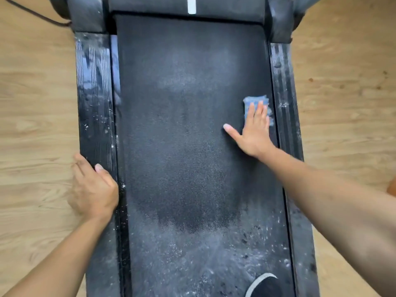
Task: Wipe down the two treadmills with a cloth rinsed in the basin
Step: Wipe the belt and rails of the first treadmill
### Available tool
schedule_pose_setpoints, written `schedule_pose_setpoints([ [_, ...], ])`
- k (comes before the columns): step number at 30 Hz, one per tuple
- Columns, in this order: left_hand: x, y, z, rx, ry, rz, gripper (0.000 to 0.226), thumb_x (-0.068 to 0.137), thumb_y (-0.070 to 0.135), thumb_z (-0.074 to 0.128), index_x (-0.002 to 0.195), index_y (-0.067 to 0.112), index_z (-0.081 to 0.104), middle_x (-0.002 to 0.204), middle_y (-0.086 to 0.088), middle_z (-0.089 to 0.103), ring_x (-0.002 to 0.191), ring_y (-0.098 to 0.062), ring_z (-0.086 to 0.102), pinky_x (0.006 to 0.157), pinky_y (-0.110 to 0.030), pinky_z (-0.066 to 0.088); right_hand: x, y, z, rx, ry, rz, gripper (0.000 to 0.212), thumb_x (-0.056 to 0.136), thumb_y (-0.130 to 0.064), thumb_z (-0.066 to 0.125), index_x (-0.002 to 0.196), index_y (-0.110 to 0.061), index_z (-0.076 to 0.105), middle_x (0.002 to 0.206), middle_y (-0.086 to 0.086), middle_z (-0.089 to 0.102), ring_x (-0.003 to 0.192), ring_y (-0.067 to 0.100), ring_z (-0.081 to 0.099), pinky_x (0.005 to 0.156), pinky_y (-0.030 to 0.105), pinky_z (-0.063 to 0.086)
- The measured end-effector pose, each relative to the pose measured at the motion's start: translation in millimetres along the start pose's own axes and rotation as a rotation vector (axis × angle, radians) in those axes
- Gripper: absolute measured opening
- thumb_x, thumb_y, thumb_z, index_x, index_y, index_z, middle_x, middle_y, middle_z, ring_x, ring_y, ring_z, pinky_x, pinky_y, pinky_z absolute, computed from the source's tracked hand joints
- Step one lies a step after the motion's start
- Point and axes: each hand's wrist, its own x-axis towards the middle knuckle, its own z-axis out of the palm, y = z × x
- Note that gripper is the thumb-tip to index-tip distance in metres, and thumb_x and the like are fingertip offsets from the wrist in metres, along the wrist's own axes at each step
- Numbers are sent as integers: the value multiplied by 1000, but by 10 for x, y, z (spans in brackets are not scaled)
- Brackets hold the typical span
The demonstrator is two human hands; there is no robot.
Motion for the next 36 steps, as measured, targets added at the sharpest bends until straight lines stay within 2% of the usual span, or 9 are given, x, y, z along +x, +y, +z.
schedule_pose_setpoints([
  [4, -7, -9, -22, 0, -26, -4, 60, 107, 30, 36, 159, 1, 23, 138, -30, 45, 104, -56, 57, 78, -66, 46, 208, -17, -159, -42, 36, -40, 120, 89, -89, 32, 165, -9, -14, 171, 15, -24, 158, 28, -24, 129, 50, -9],
  [14, -21, 12, -81, -20, -42, -8, 58, 108, 24, 43, 158, -1, 25, 133, -31, 47, 98, -56, 58, 70, -64, 44, -2394, 575, 999, 16, -158, 231, 119, 89, -90, 25, 159, -10, -29, 163, 16, -38, 150, 24, -42, 124, 38, -20],
  [17, -35, 47, -106, -29, -62, -26, 58, 108, 23, 44, 157, -2, 27, 132, -31, 48, 98, -55, 58, 70, -63, 44, -2291, 483, 898, 154, -102, 344, 87, 106, -44, 51, 165, 0, 3, 172, 22, -12, 160, 32, -16, 128, 40, -5],
  [20, -26, 58, -122, -44, -65, -19, 58, 107, 26, 40, 156, -2, 28, 130, -31, 48, 97, -54, 58, 69, -63, 45, -2104, 588, 624, 181, 142, 334, 63, 87, 1, 59, 146, -14, 45, 155, 12, 33, 137, 40, 34, 111, 52, 33],
  [23, -31, 62, -137, -42, -74, -29, 57, 107, 24, 43, 156, -3, 29, 130, -32, 49, 99, -54, 59, 71, -63, 45, -1967, 706, 461, -28, 82, 227, 71, 73, -3, 67, 135, -32, 48, 139, -8, 41, 124, 30, 38, 99, 53, 42],
  [27, -31, 59, -129, -52, -68, -37, 58, 107, 23, 45, 157, -2, 30, 130, -33, 51, 100, -56, 59, 70, -64, 44, -1714, 747, 301, -151, -2, 52, 18, 70, -24, 65, 81, -32, 54, 84, -16, 56, 101, 27, 49, 79, 39, 34],
  [29, -41, 51, -132, -45, -63, -27, 58, 107, 27, 39, 156, -2, 30, 129, -33, 51, 98, -56, 60, 69, -64, 44, -1486, 630, 97, -52, 22, 17, 8, 69, -32, 62, 68, -28, 54, 72, -12, 56, 91, 26, 52, 71, 34, 34],
  [33, -33, 45, -118, -41, -42, -5, 57, 107, 26, 40, 156, -2, 29, 126, -34, 50, 97, -57, 59, 67, -64, 44, -778, 274, -571, 521, 271, 128, 11, 77, -17, 63, 78, -18, 52, 103, 0, 74, 90, 20, 65, 74, 30, 46],
  [36, -36, 28, -80, -33, -40, -11, 56, 107, 21, 46, 155, -1, 29, 125, -33, 50, 97, -57, 59, 67, -63, 45, -242, 7, -1112, 648, 438, 89, 15, 78, -20, 55, 80, -26, 41, 116, 1, 68, 84, 10, 64, 74, 28, 45],
])
